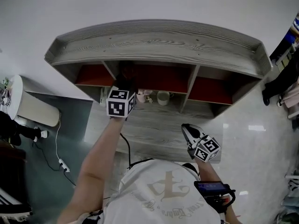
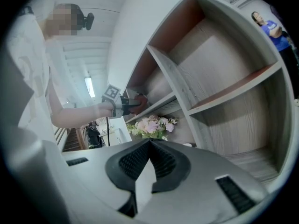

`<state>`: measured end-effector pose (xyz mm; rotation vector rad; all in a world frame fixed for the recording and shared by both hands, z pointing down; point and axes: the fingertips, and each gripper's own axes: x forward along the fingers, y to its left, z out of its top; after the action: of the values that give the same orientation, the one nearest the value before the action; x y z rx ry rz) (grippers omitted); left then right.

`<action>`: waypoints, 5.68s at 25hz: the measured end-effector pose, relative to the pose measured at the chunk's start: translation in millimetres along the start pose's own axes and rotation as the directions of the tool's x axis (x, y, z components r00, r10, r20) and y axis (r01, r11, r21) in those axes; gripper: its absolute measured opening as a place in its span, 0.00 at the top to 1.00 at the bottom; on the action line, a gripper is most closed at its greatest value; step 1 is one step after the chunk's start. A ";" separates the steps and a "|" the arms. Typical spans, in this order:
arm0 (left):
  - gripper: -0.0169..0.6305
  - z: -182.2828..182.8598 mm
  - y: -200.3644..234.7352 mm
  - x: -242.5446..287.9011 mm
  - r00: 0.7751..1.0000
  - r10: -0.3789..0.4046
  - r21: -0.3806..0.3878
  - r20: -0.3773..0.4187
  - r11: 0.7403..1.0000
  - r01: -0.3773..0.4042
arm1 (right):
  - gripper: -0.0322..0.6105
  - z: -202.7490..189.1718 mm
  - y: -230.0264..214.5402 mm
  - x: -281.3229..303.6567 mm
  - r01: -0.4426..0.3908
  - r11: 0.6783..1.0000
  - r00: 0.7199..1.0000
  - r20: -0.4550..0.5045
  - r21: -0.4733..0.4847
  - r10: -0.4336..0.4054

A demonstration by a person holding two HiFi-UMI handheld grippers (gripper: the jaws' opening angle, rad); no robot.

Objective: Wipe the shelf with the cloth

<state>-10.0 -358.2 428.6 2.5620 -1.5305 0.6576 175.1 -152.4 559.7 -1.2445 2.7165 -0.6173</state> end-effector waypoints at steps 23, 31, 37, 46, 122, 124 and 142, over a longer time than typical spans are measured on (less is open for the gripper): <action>0.87 -17.5 13.5 52.0 0.958 0.162 -0.074 -0.238 0.980 -0.184 | 0.94 5.0 -34.3 -34.8 -0.047 0.999 0.999 0.003 0.015 0.047; 0.88 -17.5 -4.7 54.9 0.961 0.079 -0.088 -0.266 0.990 -0.106 | 0.94 -3.1 -41.8 -47.5 -0.057 0.998 0.998 -0.005 0.031 0.057; 0.88 -11.4 -36.8 60.3 0.964 0.028 -0.071 -0.263 0.996 -0.048 | 0.94 -6.3 -48.4 -58.2 -0.056 0.998 0.998 -0.004 0.033 0.057; 0.88 -2.3 -74.6 68.2 0.968 -0.002 -0.040 -0.250 0.999 -0.009 | 0.94 -12.0 -55.2 -73.8 -0.057 0.997 0.998 -0.006 0.044 0.057; 0.88 -96.6 -277.1 -97.7 0.825 -0.553 -0.177 0.119 0.806 0.565 | 0.94 -10.8 23.8 -154.0 0.239 0.971 0.970 0.043 0.027 -0.240; 0.88 -99.5 -279.3 -99.3 0.825 -0.553 -0.176 0.114 0.806 0.565 | 0.94 -11.5 22.8 -156.8 0.245 0.969 0.968 0.047 0.029 -0.246; 0.87 -68.3 -320.6 -53.9 0.899 -0.434 -0.143 0.061 0.887 0.438 | 0.94 2.7 -42.8 -197.5 0.158 0.987 0.986 0.041 0.032 -0.159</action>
<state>221.0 -135.5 514.6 2.6628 -0.9067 0.4301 337.2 -31.6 557.5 -1.4591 2.5820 -0.6345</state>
